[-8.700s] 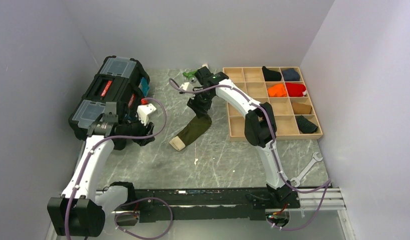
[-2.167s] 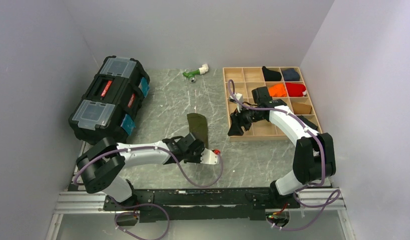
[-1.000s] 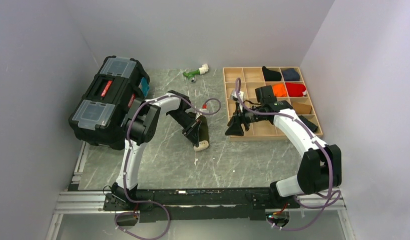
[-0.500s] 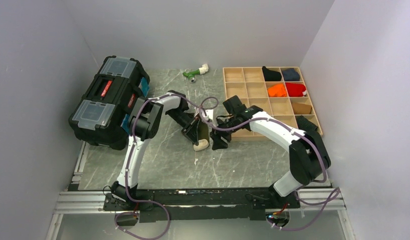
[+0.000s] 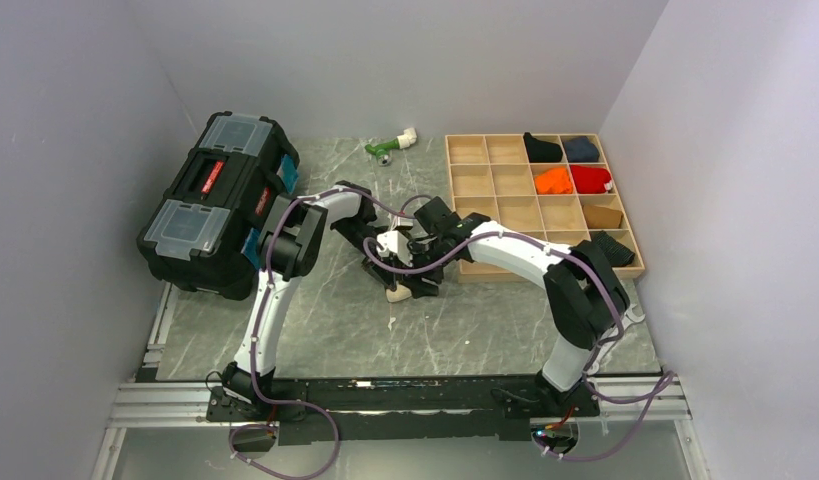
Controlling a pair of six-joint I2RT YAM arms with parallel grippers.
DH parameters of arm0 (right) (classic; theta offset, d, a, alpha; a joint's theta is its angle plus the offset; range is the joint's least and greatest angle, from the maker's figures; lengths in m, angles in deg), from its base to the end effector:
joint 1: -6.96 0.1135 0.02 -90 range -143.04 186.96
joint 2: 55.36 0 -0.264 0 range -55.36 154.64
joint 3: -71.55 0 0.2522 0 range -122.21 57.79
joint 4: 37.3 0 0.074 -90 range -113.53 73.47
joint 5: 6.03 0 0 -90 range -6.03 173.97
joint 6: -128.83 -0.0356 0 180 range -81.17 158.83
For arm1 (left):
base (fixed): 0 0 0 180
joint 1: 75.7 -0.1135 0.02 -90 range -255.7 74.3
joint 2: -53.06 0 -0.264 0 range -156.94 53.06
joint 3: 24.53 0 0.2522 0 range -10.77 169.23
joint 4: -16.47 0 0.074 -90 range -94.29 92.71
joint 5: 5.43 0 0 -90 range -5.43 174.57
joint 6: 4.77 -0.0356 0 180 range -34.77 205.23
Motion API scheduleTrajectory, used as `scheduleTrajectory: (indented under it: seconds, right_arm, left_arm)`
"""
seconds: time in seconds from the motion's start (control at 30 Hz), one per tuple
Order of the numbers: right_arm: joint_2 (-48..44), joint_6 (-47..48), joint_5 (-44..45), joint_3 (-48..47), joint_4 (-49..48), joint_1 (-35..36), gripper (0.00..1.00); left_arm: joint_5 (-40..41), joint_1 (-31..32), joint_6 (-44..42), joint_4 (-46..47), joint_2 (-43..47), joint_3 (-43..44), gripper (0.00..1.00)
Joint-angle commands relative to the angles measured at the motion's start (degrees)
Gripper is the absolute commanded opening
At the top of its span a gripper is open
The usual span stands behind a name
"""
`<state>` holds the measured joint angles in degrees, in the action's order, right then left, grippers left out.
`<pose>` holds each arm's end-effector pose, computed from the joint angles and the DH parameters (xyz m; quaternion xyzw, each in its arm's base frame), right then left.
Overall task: Roll the underwear
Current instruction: Roll the underwear to the center of the board.
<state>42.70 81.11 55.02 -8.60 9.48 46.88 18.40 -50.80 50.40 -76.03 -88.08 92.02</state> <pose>0.2512 0.2326 0.2023 -0.6623 0.6759 0.2395 0.2171 0.3624 -0.2041 0.0955 -0.2947 -0.7700 0.5457 0.1496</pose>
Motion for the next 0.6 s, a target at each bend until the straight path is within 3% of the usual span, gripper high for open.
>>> scheduleTrajectory:
  seconds: [0.0, 0.43, 0.57]
  right_arm:
    - [1.5, 2.0, 2.9, -2.9, -2.5, 1.2, 0.64]
    - [5.6, 3.6, 5.1, -4.3, -3.1, 3.5, 0.67]
    - [7.3, 3.4, 4.2, -5.1, -2.7, 3.9, 0.63]
  left_arm:
    - [1.1, 0.1, -1.0, 1.8, -0.1, 1.6, 0.0]
    - [1.5, 0.0, -1.3, 1.8, 0.4, 1.2, 0.0]
    - [1.7, 0.0, -1.0, 2.1, 0.5, 1.3, 0.0]
